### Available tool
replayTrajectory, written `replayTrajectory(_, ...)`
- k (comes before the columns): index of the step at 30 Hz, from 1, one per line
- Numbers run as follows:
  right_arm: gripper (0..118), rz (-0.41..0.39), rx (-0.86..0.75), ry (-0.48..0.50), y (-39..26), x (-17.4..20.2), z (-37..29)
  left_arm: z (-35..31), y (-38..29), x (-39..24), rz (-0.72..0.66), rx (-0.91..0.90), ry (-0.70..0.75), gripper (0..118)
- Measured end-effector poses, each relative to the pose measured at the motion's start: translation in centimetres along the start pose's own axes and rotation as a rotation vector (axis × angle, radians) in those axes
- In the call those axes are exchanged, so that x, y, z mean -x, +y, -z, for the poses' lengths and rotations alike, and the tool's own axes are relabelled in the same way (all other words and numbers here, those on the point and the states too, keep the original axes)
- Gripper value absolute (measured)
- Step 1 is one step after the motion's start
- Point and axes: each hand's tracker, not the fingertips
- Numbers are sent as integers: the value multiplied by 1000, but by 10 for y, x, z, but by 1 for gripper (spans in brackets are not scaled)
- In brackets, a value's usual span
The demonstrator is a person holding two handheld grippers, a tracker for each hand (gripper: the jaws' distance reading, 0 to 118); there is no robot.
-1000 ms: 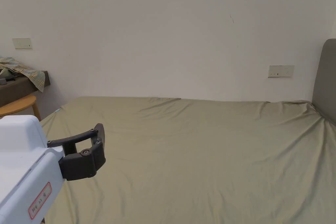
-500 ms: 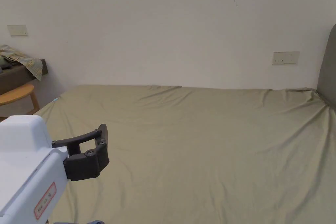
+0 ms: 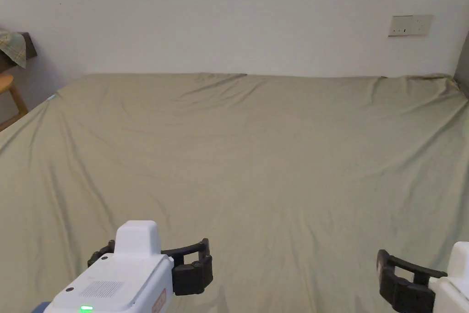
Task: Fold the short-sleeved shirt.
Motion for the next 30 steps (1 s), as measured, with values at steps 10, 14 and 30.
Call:
replayTrajectory(10, 118, 70, 280, 51, -76, 14, 118, 107, -73, -23, -3, 187, -17, 118)
replayTrajectory(14, 118, 44, 354, -3, -103, 14, 140, 122, -98, -23, -61, 234, 9, 118)
replayTrajectory(30, 118, -36, 402, -45, -110, 27, 150, 140, -130, -41, 20, 353, 76, 118)
